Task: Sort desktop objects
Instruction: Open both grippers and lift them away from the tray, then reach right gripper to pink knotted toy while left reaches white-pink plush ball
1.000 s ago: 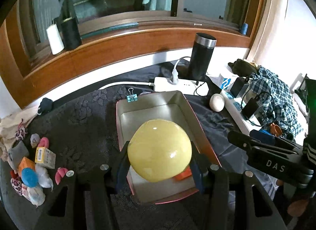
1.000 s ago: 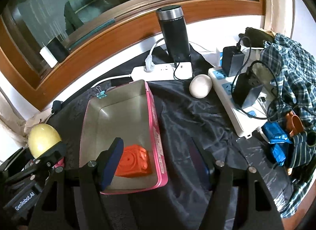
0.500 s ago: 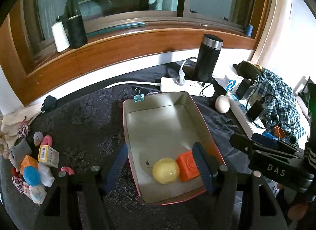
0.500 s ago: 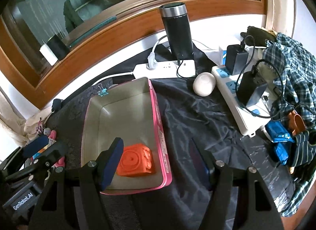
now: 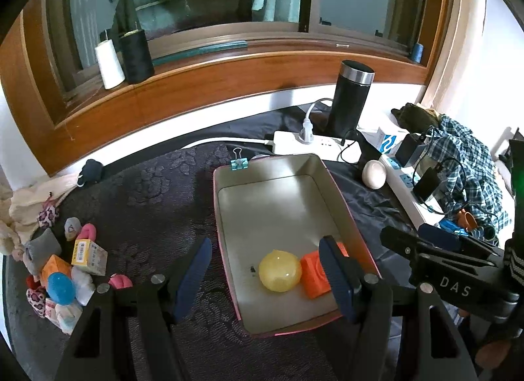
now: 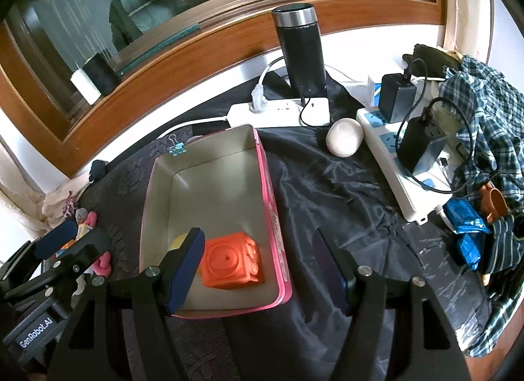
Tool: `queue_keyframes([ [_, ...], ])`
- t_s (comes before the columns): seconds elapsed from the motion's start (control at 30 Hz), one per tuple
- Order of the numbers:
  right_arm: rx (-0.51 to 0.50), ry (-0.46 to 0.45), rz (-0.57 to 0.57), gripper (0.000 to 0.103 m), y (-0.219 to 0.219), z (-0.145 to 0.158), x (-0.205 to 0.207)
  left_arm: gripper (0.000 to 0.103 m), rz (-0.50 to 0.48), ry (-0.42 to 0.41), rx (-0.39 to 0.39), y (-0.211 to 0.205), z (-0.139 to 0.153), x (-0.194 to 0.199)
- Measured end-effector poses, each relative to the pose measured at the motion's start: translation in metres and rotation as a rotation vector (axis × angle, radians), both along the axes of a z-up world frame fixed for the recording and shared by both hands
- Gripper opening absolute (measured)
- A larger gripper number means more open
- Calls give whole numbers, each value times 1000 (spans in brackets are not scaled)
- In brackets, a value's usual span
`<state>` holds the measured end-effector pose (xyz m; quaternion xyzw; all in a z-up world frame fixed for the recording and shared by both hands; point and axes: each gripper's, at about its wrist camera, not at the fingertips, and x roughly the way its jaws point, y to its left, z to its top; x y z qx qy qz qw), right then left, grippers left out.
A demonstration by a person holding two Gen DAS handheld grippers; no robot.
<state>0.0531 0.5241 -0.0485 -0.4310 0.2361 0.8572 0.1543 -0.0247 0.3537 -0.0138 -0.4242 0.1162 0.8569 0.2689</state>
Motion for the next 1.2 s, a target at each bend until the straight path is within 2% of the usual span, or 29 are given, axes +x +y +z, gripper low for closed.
queue_keyframes([
  [0.3,3,10,20,72,-10,4,1,70,30,42,-25,-8,8,7],
  [0.53,-6,14,54,72,-26,6,-6,70,92,49,-72,-26,7,8],
  [0.7,-20,11,108,72,-52,4,-20,70,166,39,-111,-57,2,3],
  [1.0,-16,2,217,72,-118,4,-54,70,354,21,-183,-139,-6,-20],
  [1.2,-4,-12,298,72,-167,4,-79,70,443,4,-196,-191,-9,-34],
])
